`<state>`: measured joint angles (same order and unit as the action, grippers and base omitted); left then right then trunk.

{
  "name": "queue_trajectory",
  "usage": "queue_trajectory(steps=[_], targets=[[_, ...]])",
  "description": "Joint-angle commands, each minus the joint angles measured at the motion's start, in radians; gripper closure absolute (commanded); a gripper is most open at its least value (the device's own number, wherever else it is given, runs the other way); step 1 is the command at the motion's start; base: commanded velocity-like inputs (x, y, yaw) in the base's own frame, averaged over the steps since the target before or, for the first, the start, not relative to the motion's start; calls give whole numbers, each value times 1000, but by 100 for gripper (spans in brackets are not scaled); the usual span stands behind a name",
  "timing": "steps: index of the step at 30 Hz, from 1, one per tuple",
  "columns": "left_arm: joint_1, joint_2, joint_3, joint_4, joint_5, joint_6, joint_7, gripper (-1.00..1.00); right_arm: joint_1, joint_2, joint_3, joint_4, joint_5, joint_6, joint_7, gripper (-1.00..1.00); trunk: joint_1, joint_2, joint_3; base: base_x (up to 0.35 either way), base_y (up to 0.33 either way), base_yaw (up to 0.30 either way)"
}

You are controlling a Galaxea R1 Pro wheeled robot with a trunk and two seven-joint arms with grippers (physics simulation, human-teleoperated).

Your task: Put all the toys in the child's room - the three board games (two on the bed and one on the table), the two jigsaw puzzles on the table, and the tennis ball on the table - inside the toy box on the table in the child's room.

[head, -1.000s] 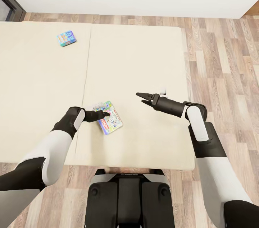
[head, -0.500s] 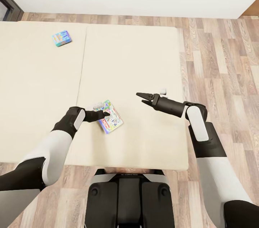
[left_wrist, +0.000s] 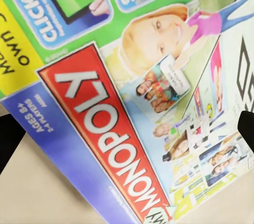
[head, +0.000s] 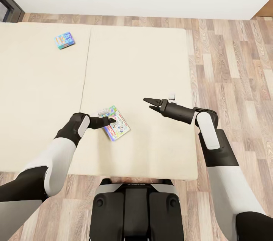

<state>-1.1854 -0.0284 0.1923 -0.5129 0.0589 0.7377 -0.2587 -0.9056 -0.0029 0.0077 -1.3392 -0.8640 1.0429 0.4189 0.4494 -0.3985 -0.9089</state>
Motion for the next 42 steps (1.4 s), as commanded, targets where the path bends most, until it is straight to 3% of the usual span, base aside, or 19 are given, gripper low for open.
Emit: queue_trajectory(steps=[1, 42], targets=[[0, -1, 6, -1, 6, 8, 2, -100, -1, 0, 0, 0, 9, 2, 9, -100, 1, -2, -1, 0, 0, 0], [0, -2, 7, -1, 6, 8, 1, -100, 0, 0, -1, 0, 10, -1, 9, -100, 1, -2, -1, -6, -19, 0]])
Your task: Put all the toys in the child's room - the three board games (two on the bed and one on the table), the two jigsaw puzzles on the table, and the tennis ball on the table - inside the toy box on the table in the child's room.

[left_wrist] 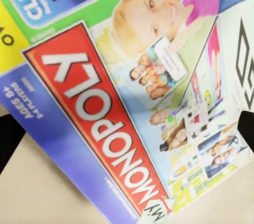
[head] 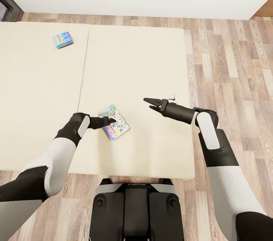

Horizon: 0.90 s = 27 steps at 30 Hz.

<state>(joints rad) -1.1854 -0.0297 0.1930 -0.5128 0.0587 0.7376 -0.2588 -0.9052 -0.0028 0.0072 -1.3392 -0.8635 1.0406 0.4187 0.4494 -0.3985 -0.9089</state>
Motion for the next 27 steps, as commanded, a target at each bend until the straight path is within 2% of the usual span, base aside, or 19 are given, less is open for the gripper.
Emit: queue_trajectory(steps=[1, 27], targets=[[0, -1, 6, -1, 6, 8, 1, -100, -1, 0, 0, 0, 9, 2, 9, -100, 1, -2, -1, 0, 0, 0], [0, -1, 5, -1, 6, 8, 1, -100, -1, 0, 0, 0, 9, 0, 9, -100, 1, -2, 6, 0, 0, -19]])
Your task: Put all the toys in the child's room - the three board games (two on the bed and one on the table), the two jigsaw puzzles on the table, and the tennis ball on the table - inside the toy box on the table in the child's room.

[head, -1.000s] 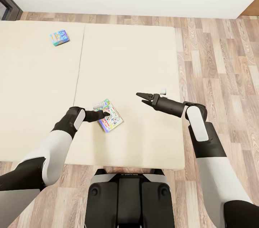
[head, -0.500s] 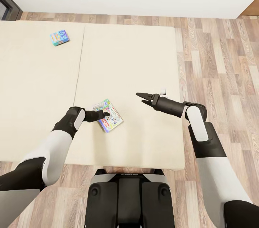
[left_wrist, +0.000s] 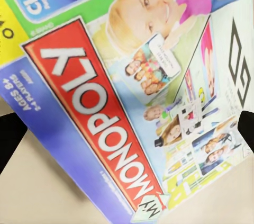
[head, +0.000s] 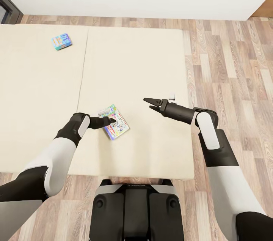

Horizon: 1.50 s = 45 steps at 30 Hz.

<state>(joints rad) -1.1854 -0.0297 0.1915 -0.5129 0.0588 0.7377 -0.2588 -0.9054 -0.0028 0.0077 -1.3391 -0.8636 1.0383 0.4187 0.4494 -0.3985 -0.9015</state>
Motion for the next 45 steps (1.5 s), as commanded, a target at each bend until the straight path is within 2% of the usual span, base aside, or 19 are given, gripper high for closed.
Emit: queue_trajectory(steps=[1, 12, 37, 45], targets=[[0, -1, 6, -1, 6, 8, 1, -100, 0, 0, 0, 0, 9, 2, 9, -100, 1, -2, -1, 0, 0, -4], [0, -1, 6, -1, 6, 8, 1, -100, 0, 0, 0, 0, 9, 2, 9, -100, 1, -2, 0, -1, -12, -1], [0, -3, 6, -1, 4, 8, 2, -100, 0, 0, 0, 1, 9, 1, 9, -100, 1, -2, 0, -27, -181, 0], [0, -1, 3, -1, 3, 9, 2, -100, 0, 0, 0, 1, 10, 0, 8, -100, 1, -2, 0, -1, -58, 0]])
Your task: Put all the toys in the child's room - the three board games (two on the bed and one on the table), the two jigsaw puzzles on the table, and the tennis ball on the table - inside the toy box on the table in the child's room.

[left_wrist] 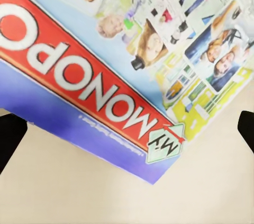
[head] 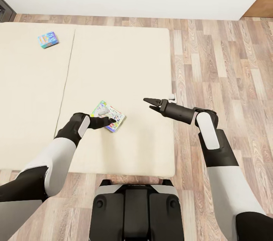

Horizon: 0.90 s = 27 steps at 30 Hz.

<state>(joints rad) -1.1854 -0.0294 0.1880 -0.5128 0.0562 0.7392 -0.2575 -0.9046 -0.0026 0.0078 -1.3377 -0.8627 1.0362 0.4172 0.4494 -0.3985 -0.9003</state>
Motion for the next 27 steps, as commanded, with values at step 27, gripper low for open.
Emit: queue_trajectory(steps=[27], targets=[[1, 187, -75, -179, -4, 211, -159, -100, -1, 1, 0, 11, 10, -2, -26, -100, 1, -2, -1, 0, -1, 0]])
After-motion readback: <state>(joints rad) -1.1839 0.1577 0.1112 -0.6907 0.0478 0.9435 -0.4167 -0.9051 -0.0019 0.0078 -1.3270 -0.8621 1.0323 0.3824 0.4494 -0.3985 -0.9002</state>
